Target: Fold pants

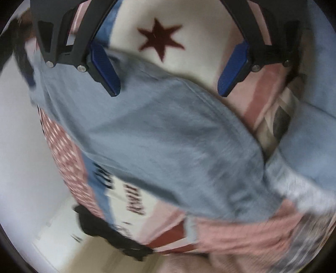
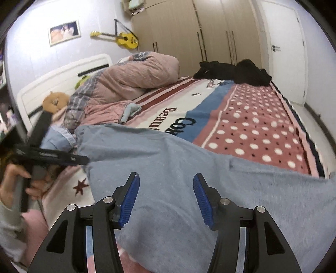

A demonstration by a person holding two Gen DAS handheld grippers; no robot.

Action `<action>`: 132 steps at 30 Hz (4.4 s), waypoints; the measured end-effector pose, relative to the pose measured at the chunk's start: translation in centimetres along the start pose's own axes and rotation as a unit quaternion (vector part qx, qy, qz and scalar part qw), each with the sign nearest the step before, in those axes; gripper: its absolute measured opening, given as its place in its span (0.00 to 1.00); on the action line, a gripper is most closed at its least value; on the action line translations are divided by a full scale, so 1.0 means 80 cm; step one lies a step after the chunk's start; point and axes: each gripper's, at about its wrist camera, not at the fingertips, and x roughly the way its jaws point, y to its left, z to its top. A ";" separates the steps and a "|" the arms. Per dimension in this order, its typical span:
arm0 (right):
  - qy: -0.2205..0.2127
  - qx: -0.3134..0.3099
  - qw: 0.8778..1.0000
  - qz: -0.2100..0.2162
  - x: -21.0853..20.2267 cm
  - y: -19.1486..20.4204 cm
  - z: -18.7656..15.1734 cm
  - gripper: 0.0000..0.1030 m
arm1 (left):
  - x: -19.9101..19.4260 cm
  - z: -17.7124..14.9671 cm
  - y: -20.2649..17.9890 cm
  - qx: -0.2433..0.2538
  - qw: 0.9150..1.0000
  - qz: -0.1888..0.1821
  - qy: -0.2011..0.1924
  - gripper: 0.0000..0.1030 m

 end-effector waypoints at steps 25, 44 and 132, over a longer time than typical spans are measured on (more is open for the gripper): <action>-0.005 0.070 0.997 0.021 -0.011 -0.047 -0.020 0.47 | -0.060 0.099 0.014 -0.091 0.976 0.045 -0.194 0.07; 0.038 0.083 0.995 0.041 0.013 -0.041 -0.031 0.48 | -0.180 0.093 0.065 -0.047 0.952 0.129 -0.273 0.07; 0.090 0.073 0.992 0.049 0.041 0.020 0.029 0.15 | -0.115 -0.095 -0.092 0.308 0.937 -0.112 -0.119 0.70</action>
